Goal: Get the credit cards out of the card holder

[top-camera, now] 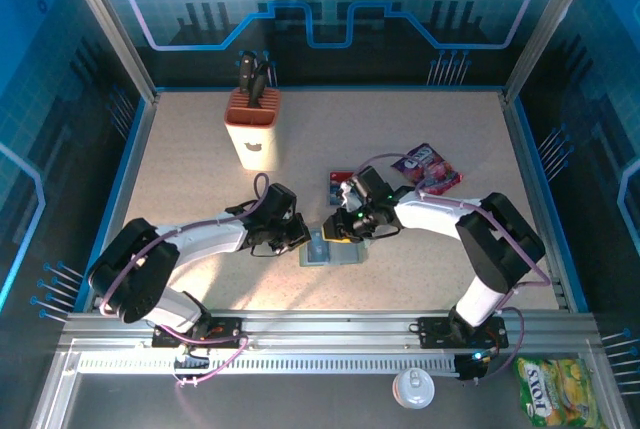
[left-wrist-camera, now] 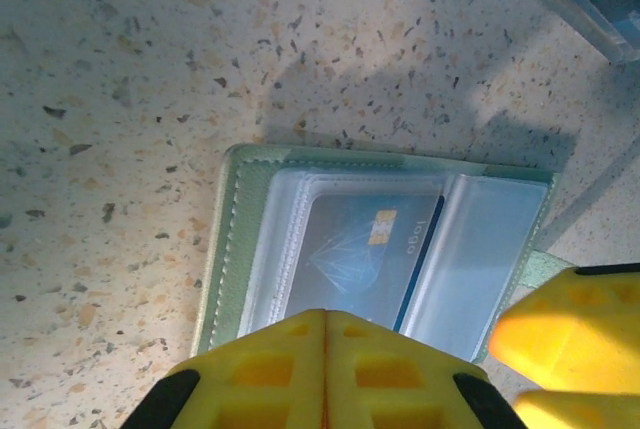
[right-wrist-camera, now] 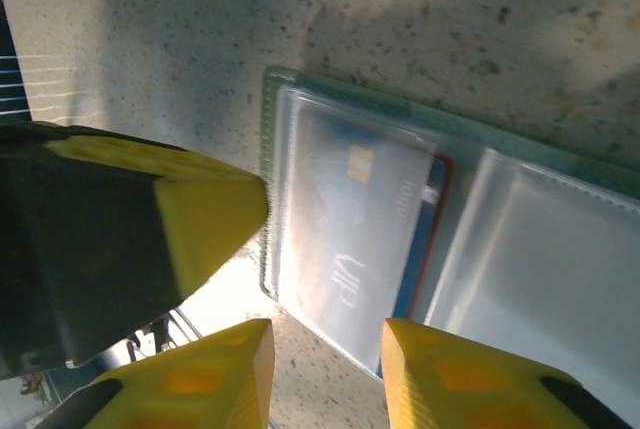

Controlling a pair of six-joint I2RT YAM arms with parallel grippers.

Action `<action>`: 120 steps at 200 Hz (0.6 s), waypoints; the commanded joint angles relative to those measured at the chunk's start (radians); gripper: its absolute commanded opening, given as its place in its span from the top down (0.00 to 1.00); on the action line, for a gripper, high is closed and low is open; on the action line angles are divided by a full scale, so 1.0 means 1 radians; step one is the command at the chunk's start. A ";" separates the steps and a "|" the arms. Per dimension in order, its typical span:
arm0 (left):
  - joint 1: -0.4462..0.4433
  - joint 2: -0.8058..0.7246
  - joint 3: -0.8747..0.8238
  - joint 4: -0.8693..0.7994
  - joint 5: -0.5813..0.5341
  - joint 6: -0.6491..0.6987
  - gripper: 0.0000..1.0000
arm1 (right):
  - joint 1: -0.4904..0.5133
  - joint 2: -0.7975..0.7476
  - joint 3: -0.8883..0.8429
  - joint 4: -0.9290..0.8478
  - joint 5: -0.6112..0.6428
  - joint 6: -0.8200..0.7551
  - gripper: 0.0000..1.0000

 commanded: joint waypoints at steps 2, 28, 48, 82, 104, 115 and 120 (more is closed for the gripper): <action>0.006 0.019 -0.006 -0.010 0.005 0.011 0.92 | 0.018 0.015 0.028 -0.008 -0.003 0.001 0.65; 0.007 0.001 -0.014 -0.019 0.001 0.007 0.92 | 0.019 0.017 0.029 -0.010 -0.004 -0.003 0.65; 0.008 -0.020 -0.026 -0.030 -0.007 0.003 0.92 | 0.019 0.020 0.028 -0.007 -0.006 -0.008 0.65; 0.007 -0.058 -0.059 -0.026 -0.005 -0.004 0.93 | 0.019 0.041 0.023 0.018 -0.013 -0.004 0.65; 0.008 -0.071 -0.080 0.008 0.021 -0.009 0.94 | 0.021 0.052 0.023 0.033 -0.008 0.004 0.65; 0.008 -0.070 -0.081 0.009 0.028 -0.006 0.94 | 0.020 0.055 0.019 0.044 -0.006 0.011 0.65; 0.008 -0.068 -0.080 0.007 0.029 -0.004 0.94 | 0.021 0.057 0.017 0.048 -0.006 0.015 0.65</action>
